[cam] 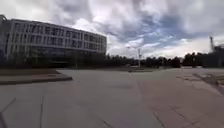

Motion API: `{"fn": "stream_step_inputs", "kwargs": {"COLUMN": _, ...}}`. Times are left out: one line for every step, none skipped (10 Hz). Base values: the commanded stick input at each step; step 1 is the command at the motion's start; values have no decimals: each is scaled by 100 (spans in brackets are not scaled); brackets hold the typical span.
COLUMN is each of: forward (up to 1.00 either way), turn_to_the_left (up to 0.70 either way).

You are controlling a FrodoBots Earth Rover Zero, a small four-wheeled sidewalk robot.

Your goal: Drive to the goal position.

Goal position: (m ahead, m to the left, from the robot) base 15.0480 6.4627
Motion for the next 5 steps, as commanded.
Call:
{"fn": "stream_step_inputs", "kwargs": {"forward": 100, "turn_to_the_left": 9}}
{"fn": "stream_step_inputs", "kwargs": {"forward": 100, "turn_to_the_left": 3}}
{"fn": "stream_step_inputs", "kwargs": {"forward": 100, "turn_to_the_left": 10}}
{"fn": "stream_step_inputs", "kwargs": {"forward": 100, "turn_to_the_left": 0}}
{"fn": "stream_step_inputs", "kwargs": {"forward": 100, "turn_to_the_left": 17}}
